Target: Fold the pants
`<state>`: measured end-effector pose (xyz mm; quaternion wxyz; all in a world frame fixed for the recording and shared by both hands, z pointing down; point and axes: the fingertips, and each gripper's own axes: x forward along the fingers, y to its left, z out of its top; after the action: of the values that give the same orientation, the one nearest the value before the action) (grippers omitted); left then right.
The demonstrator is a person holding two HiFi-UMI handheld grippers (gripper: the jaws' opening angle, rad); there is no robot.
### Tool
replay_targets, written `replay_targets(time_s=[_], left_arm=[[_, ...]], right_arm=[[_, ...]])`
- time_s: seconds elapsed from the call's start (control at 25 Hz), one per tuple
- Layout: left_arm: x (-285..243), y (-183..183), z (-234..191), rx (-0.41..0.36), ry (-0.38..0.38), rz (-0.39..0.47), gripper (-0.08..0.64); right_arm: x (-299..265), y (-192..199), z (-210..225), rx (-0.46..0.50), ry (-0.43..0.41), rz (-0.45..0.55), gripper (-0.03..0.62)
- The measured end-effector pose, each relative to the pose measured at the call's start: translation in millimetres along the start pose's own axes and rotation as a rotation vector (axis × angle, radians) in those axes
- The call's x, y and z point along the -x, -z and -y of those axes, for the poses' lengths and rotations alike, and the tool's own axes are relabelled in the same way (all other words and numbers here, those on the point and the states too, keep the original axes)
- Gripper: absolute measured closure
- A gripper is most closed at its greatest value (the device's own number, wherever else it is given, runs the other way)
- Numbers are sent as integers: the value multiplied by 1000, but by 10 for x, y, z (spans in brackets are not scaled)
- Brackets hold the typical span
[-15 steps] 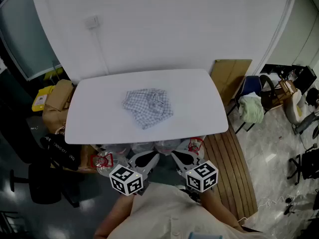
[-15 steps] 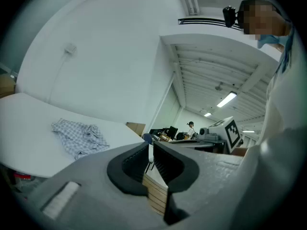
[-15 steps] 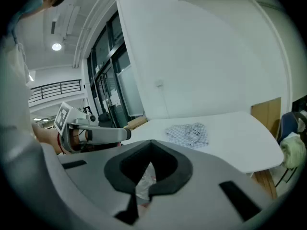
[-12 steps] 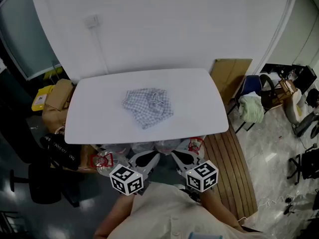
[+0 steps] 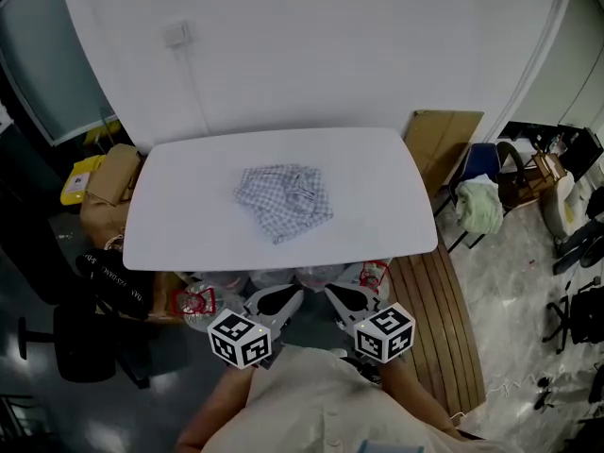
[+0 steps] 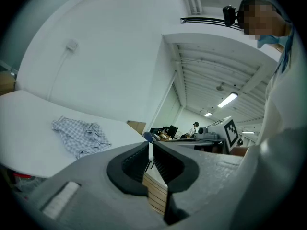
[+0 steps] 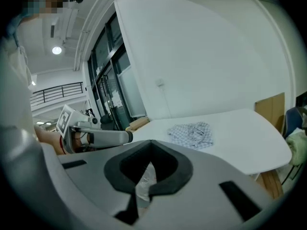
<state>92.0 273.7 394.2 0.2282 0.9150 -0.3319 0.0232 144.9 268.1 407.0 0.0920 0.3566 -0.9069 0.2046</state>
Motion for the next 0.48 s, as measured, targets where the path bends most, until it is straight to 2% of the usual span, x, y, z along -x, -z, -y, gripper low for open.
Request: replay_targets(time_s=[0.12, 0.24, 0.48], left_arm=[[-33, -20, -53, 3, 4, -2, 525], [-64, -73, -95, 2, 16, 3, 525], [-101, -147, -324, 10, 21, -5, 525]], right_arm=[[-60, -55, -25, -40, -57, 20, 575], [-108, -113, -49, -20, -93, 26, 577], [-310, -134, 66, 12, -61, -1, 577]])
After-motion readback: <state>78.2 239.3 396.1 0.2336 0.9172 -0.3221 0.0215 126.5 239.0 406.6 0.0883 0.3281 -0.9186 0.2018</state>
